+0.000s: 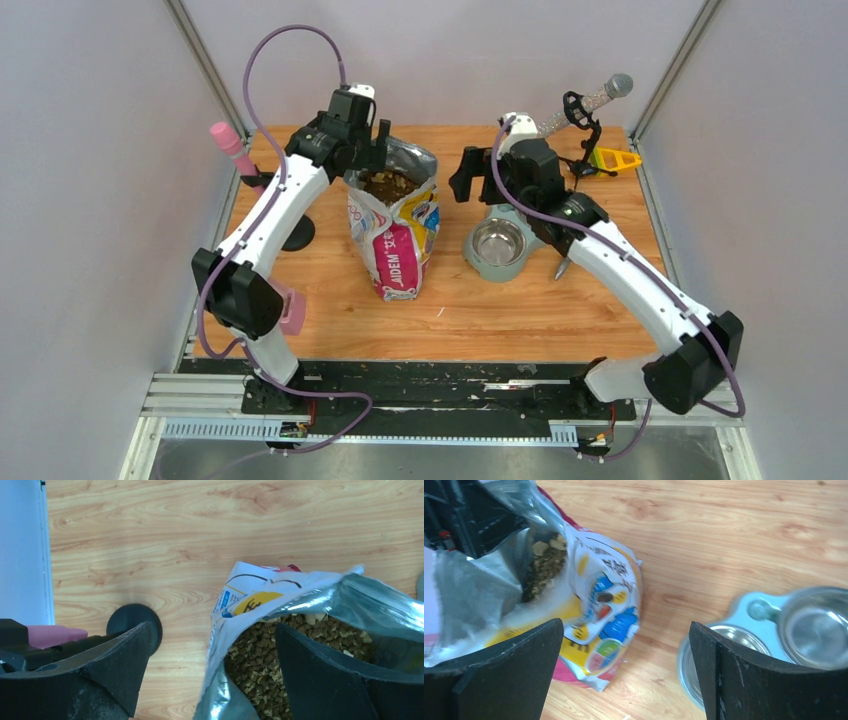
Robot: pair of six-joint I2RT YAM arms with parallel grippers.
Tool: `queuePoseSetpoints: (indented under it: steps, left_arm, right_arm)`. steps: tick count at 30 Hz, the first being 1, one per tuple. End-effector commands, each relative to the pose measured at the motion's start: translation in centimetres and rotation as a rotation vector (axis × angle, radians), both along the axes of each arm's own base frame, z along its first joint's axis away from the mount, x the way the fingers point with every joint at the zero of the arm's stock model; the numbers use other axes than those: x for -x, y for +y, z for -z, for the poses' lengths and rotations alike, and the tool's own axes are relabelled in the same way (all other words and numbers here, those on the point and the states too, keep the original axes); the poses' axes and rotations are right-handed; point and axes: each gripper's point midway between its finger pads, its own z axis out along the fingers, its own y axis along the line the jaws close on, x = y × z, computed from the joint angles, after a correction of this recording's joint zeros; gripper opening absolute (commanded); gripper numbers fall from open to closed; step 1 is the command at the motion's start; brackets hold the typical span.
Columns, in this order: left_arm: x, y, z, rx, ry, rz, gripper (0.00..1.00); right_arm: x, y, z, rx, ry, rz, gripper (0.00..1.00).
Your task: Serve the pet food
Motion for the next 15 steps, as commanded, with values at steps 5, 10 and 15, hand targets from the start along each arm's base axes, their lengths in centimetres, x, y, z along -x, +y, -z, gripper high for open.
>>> queuePoseSetpoints:
  steps: [5,10,15]
  left_arm:
    - [1.6,0.4,-6.8,0.099,-0.176,0.002,1.00]
    - [4.9,0.3,-10.6,0.205,-0.290,0.068,1.00]
    - [8.9,0.8,-12.7,0.311,-0.375,0.106,1.00]
  right_arm:
    - [2.2,-11.0,1.8,-0.073,0.041,0.408,1.00]
    - [5.0,-17.8,7.0,-0.092,0.201,0.626,1.00]
    - [8.6,-22.1,12.5,-0.079,0.350,0.815,1.00]
